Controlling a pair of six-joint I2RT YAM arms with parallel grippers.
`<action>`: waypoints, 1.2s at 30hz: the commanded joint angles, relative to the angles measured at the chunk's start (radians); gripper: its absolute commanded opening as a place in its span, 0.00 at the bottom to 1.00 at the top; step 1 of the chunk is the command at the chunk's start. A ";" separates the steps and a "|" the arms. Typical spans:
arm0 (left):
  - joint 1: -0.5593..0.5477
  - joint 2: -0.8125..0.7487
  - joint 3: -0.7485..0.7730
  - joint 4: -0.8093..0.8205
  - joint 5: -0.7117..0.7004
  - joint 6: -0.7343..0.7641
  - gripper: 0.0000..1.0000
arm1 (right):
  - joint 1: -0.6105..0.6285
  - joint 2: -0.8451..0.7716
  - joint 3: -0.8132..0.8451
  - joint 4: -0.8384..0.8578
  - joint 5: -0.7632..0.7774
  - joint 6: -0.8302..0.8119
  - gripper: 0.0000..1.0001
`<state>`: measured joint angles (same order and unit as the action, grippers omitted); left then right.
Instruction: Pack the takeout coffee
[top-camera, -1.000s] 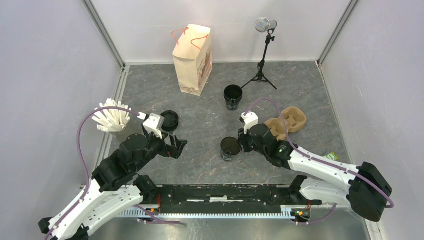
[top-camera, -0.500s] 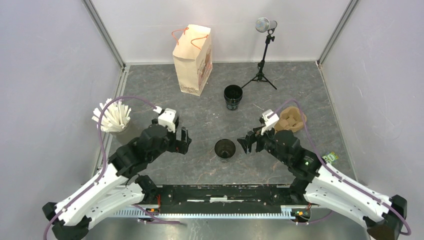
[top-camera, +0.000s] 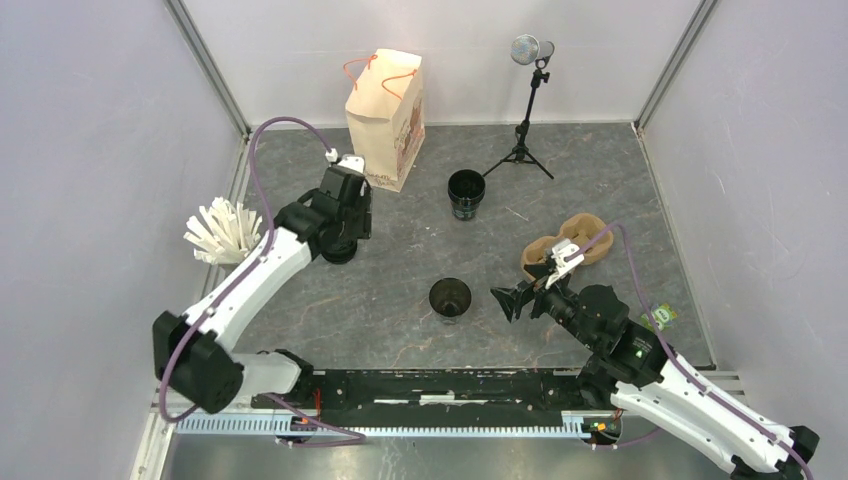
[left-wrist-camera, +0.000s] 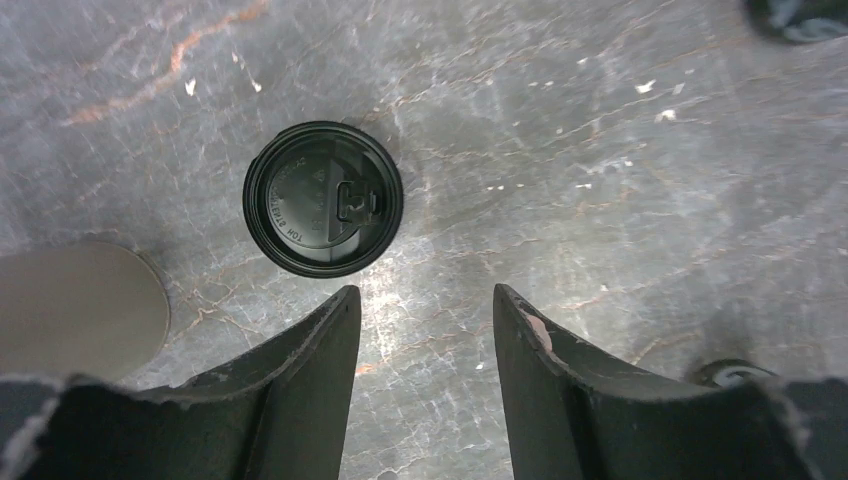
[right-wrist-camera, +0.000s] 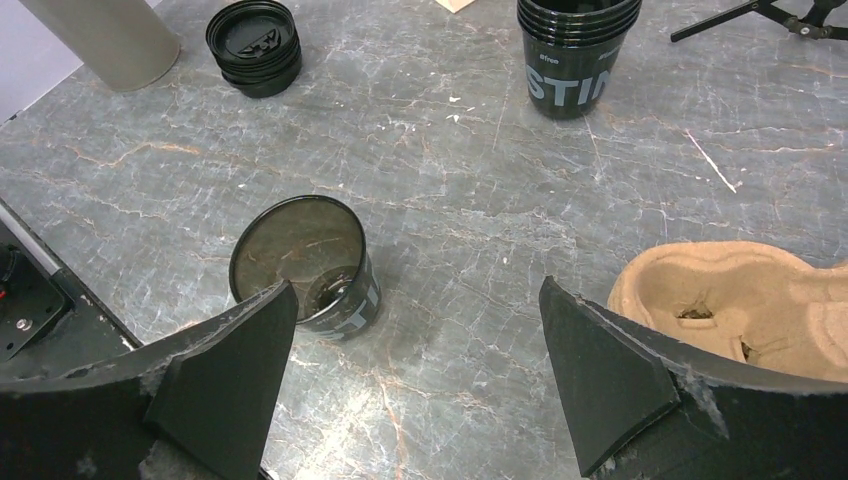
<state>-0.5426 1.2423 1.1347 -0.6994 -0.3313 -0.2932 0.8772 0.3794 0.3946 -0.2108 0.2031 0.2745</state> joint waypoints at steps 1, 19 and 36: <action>0.078 0.114 0.032 0.050 0.083 0.057 0.57 | 0.005 -0.005 0.004 -0.005 -0.001 -0.019 0.98; 0.126 0.484 0.158 0.059 0.056 0.141 0.36 | 0.005 -0.034 0.023 -0.052 0.006 -0.025 0.98; 0.126 0.523 0.165 0.031 -0.015 0.163 0.31 | 0.006 -0.032 0.025 -0.061 0.013 -0.038 0.98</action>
<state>-0.4202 1.7615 1.2652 -0.6743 -0.3149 -0.1787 0.8772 0.3542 0.3946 -0.2733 0.1978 0.2550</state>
